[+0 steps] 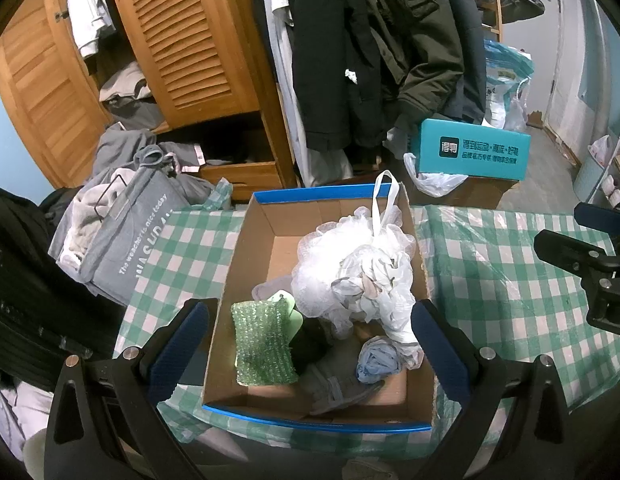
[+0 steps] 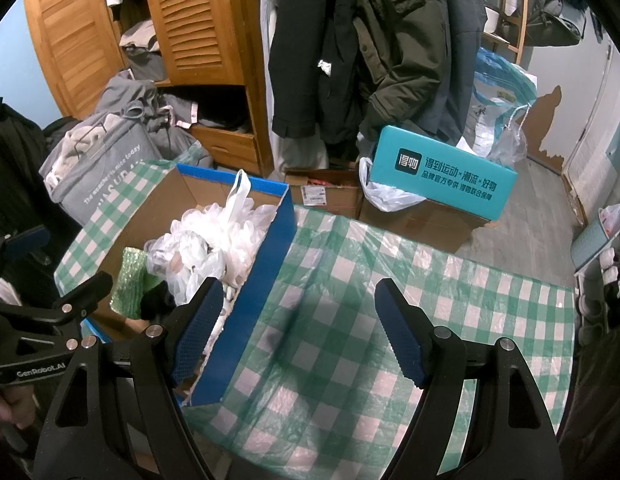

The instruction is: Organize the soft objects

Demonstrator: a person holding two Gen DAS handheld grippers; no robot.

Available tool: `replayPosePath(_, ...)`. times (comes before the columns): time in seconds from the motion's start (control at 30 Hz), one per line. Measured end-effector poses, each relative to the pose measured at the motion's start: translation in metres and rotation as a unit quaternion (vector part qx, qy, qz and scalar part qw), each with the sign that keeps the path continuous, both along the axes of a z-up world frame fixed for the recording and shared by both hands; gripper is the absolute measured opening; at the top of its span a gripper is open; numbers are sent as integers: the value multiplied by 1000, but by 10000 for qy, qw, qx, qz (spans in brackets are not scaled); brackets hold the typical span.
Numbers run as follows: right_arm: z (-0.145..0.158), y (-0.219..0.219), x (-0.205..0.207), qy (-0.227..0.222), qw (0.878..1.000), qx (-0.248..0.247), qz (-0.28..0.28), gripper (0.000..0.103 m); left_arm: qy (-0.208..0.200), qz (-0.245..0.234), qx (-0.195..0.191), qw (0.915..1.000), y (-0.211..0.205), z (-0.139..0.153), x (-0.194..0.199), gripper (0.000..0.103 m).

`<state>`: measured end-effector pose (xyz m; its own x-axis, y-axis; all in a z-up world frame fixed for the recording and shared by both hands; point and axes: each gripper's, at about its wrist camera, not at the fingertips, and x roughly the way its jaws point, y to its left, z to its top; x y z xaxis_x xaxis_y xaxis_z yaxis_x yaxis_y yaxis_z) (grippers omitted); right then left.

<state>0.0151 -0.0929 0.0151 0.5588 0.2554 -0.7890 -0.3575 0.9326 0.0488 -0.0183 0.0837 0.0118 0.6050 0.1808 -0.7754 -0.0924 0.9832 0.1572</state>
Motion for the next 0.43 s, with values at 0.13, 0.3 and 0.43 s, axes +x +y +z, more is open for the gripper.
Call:
replayPosePath(0.13, 0, 0, 0, -3, 10000, 7, -2, 77, 4, 7, 6, 10000, 1, 0, -1, 102)
replayPosePath(0.3, 0, 0, 0, 0, 10000, 5, 5, 77, -1, -8, 11, 10000, 1, 0, 0, 102)
replayPosePath(0.43, 0, 0, 0, -3, 10000, 8, 5, 77, 10, -10, 12, 10000, 1, 0, 0, 102)
